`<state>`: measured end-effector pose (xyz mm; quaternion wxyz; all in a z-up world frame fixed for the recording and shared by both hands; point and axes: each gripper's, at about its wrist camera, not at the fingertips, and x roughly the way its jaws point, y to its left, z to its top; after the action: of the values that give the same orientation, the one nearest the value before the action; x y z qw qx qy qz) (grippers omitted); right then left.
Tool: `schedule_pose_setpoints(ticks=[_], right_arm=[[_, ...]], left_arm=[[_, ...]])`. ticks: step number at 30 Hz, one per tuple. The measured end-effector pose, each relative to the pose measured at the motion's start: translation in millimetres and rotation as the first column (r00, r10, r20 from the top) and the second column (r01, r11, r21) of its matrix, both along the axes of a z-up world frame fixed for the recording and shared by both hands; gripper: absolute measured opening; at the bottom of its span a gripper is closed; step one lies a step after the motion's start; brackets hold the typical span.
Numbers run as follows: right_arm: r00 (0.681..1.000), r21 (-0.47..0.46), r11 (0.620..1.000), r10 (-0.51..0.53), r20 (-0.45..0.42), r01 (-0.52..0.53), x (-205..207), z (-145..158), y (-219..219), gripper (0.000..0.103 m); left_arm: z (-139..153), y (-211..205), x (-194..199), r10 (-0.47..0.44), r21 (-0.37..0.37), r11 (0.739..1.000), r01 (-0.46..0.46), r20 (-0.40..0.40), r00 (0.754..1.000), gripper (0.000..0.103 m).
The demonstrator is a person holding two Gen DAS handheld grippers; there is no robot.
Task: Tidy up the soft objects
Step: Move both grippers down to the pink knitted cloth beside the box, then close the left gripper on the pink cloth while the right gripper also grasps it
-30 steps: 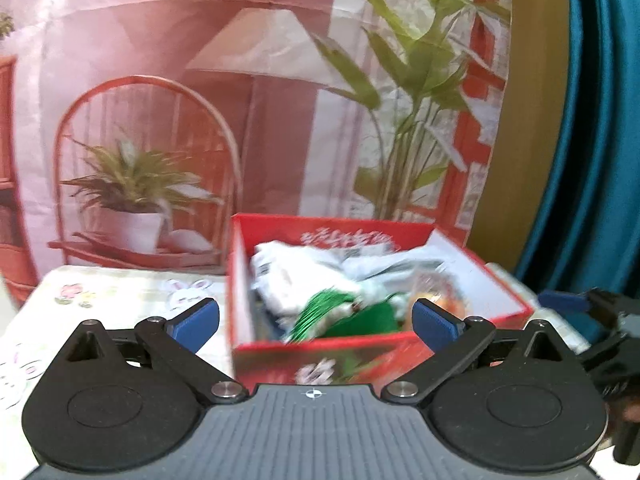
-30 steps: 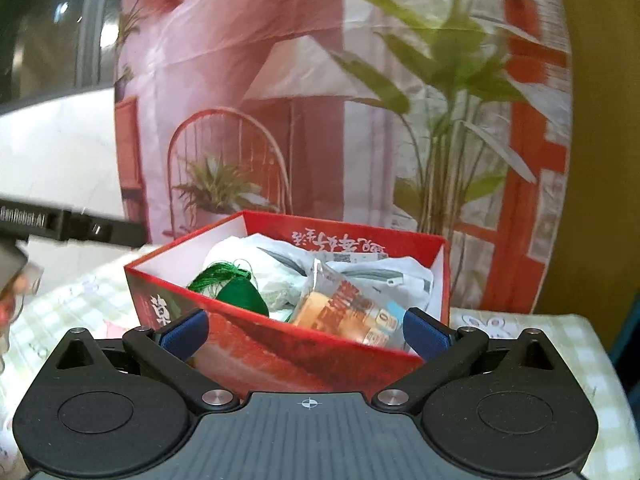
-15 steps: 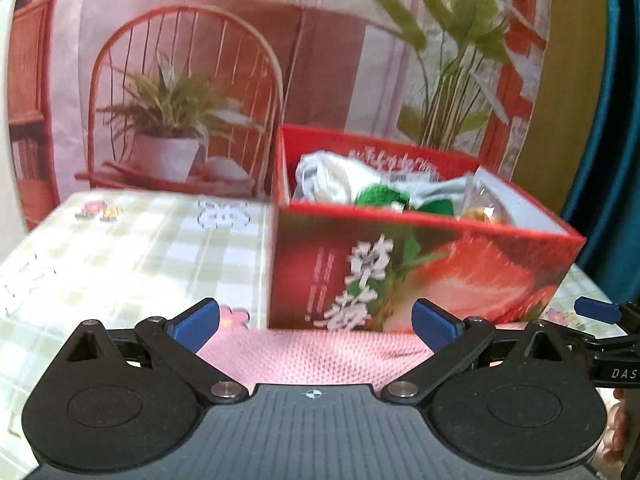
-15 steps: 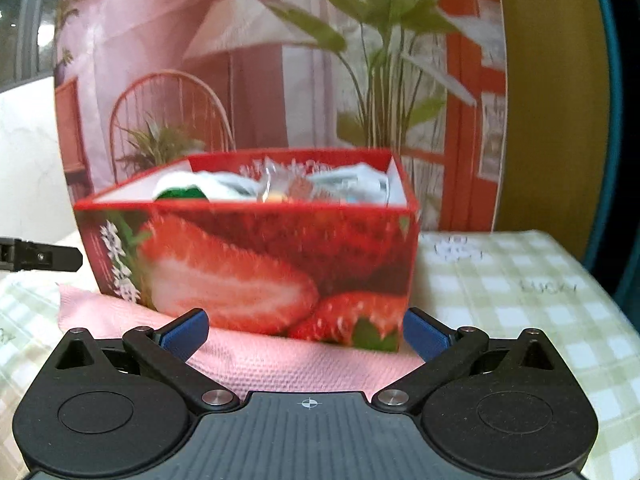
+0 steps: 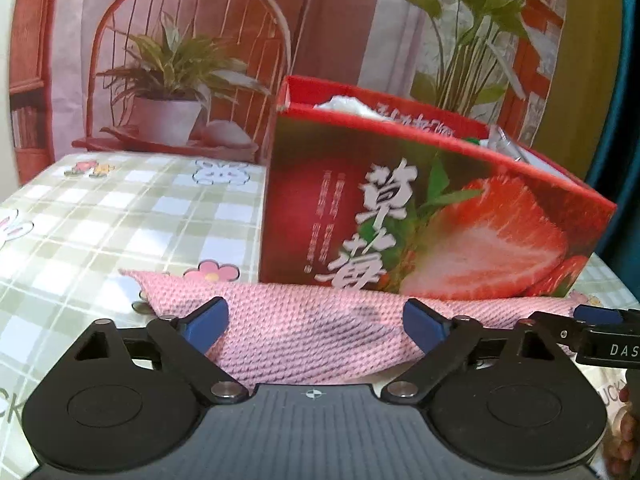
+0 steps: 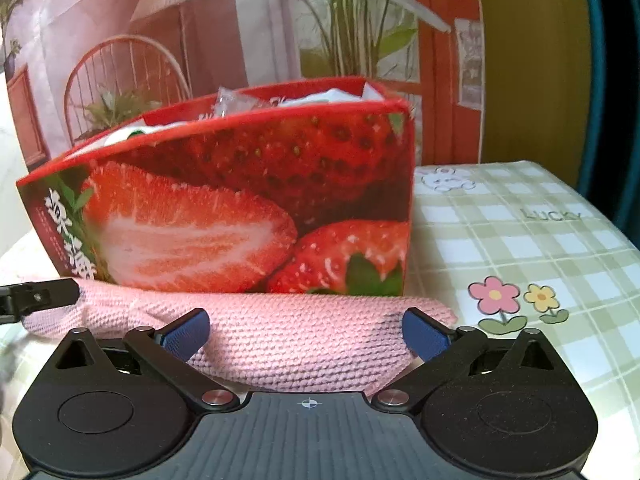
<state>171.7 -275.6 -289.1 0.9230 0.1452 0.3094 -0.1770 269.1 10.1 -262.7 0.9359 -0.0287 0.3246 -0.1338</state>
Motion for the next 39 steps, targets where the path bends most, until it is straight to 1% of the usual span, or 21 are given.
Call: schedule_pose_setpoints(ticks=[3,5,6,9,15,16,18,20,23,25,28,29,30,31,32,33,35,36,38,39], right_arm=[[1.0,0.005,1.0,0.017,-0.02,-0.017,3.4,-2.0,1.4,0.092],[0.999,0.019,0.999,0.03,-0.037,-0.029,5.8,-4.1,1.5,0.088],[0.999,0.026,0.999,0.032,-0.043,-0.031,6.6,-4.9,1.2,0.088],[0.998,0.035,0.999,0.033,-0.048,-0.031,8.1,-5.8,0.7,0.088],[0.997,0.007,0.999,0.042,-0.069,-0.042,11.9,-5.8,4.7,0.087],[0.997,0.005,0.999,0.042,-0.068,-0.042,11.7,-5.6,4.9,0.084],[0.997,0.002,0.999,0.051,-0.06,-0.051,9.8,-5.2,6.7,0.073],[0.996,0.002,0.997,0.073,-0.05,-0.073,8.3,-4.6,7.7,0.066],[0.994,-0.002,0.996,0.094,-0.047,-0.094,7.9,-4.2,10.5,0.061],[0.994,0.005,0.995,0.1,-0.043,-0.1,7.7,-3.8,10.0,0.059],[0.993,0.015,0.994,0.111,-0.034,-0.11,6.9,-3.3,8.3,0.054],[0.993,0.017,0.993,0.116,-0.031,-0.116,6.6,-3.2,8.5,0.051],[0.992,0.017,0.993,0.12,-0.03,-0.119,7.1,-3.2,8.1,0.05],[0.992,0.016,0.992,0.124,-0.029,-0.124,7.3,-3.0,8.4,0.048],[0.991,0.017,0.991,0.131,-0.027,-0.13,7.5,-2.9,8.6,0.044],[0.99,0.016,0.99,0.138,-0.025,-0.137,7.6,-2.8,9.1,0.042],[0.989,0.021,0.989,0.15,-0.017,-0.15,5.7,-3.5,11.1,0.035],[0.988,0.024,0.988,0.155,-0.013,-0.154,4.9,-3.6,11.5,0.033],[0.987,0.035,0.986,0.16,-0.004,-0.16,3.8,-3.3,10.4,0.03],[0.987,0.041,0.986,0.163,-0.001,-0.163,3.3,-3.3,9.9,0.028]], left_arm=[[-2.1,3.4,2.3,-0.003,-0.026,1.0,0.003,-0.013,1.0,0.09],[-7.0,5.6,5.7,-0.019,-0.052,0.999,0.017,-0.05,0.999,0.09],[-8.7,6.7,6.7,-0.021,-0.063,0.998,0.017,-0.062,0.998,0.09],[-10.9,10.9,6.0,-0.015,-0.097,0.995,0.009,-0.057,0.998,0.09],[-13.1,11.3,5.0,-0.017,-0.111,0.994,0.011,-0.054,0.998,0.09],[-12.8,10.9,5.2,-0.016,-0.114,0.993,0.01,-0.054,0.998,0.09],[-12.7,12.3,4.6,-0.018,-0.12,0.993,0.011,-0.052,0.998,0.09],[-13.3,12.7,4.3,-0.019,-0.121,0.993,0.012,-0.051,0.999,0.09],[-13.2,9.4,4.0,-0.023,-0.102,0.995,0.018,-0.051,0.998,0.09],[-13.1,7.4,3.8,-0.028,-0.089,0.996,0.023,-0.051,0.998,0.09],[-12.9,7.6,3.0,-0.03,-0.091,0.995,0.026,-0.049,0.998,0.09],[-13.2,8.6,2.9,-0.03,-0.099,0.995,0.025,-0.047,0.998,0.088],[-13.3,10.4,2.8,-0.029,-0.109,0.994,0.024,-0.045,0.999,0.083],[-13.7,12.5,2.2,-0.018,-0.116,0.993,0.012,-0.044,0.999,0.073],[-14.3,15.1,1.6,-0.002,-0.126,0.992,-0.003,-0.043,0.999,0.064],[-14.9,17.5,1.4,0.008,-0.139,0.99,-0.015,-0.045,0.999,0.06],[-16.4,21.8,1.6,0.003,-0.174,0.985,-0.013,-0.052,0.999,0.049],[-16.7,22.0,1.7,-0.003,-0.182,0.983,-0.007,-0.054,0.999,0.047],[-17.8,20.6,2.5,-0.024,-0.189,0.982,0.012,-0.059,0.998,0.035],[-18.6,19.9,3.0,-0.035,-0.19,0.981,0.022,-0.062,0.998,0.033]])
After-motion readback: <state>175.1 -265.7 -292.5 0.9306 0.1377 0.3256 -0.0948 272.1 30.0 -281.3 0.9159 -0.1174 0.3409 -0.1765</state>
